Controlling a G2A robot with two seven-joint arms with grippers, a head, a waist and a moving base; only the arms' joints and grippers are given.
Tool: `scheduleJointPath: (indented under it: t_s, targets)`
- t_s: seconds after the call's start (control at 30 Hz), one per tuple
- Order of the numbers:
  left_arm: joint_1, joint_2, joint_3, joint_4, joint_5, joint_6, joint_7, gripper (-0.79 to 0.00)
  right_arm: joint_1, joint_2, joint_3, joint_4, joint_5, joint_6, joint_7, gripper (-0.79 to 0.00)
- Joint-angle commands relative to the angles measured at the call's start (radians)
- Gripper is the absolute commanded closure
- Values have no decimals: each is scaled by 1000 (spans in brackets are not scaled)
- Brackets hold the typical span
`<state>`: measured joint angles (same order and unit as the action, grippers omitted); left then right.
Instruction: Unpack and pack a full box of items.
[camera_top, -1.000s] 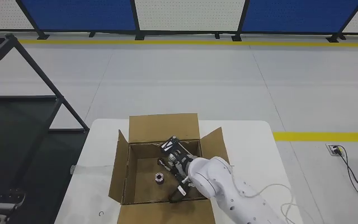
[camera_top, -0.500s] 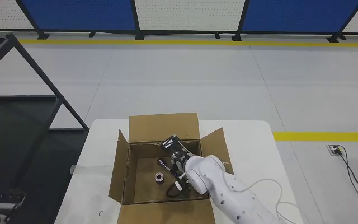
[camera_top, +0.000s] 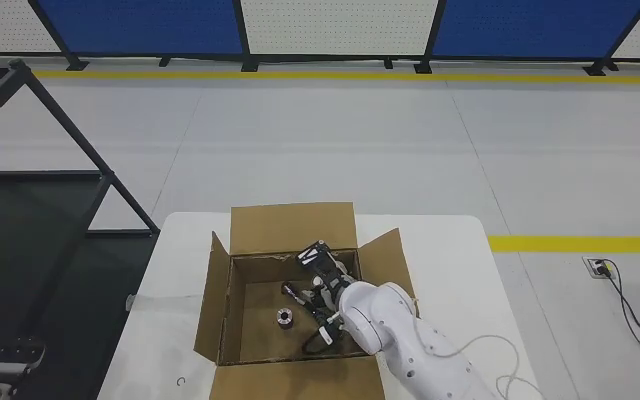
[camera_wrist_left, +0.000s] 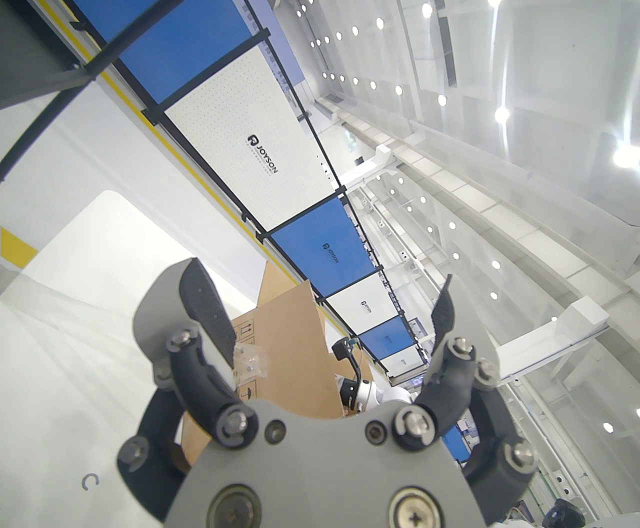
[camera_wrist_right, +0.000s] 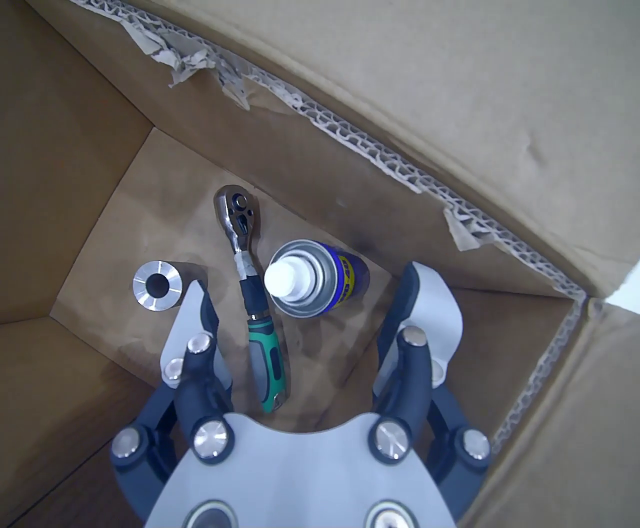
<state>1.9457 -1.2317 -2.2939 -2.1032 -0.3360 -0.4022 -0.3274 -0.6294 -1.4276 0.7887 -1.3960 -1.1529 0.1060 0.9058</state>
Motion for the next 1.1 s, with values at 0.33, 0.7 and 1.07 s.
scheduleJointPath:
  t_s: [0.33, 0.7, 1.07]
  targets:
    - [0, 0, 0, 0, 0, 0, 0, -785, -129, 29, 96, -239, -92, -38, -4, -785]
    - [-6, 1, -17, -5, 55, -89, -67, -785, -364, 78, 311, -572, 15, -272, -151, -785]
    - [71, -10, 7, -6, 356, -594, -234, -785, -591, 123, 561, -743, 176, -526, -314, -785]
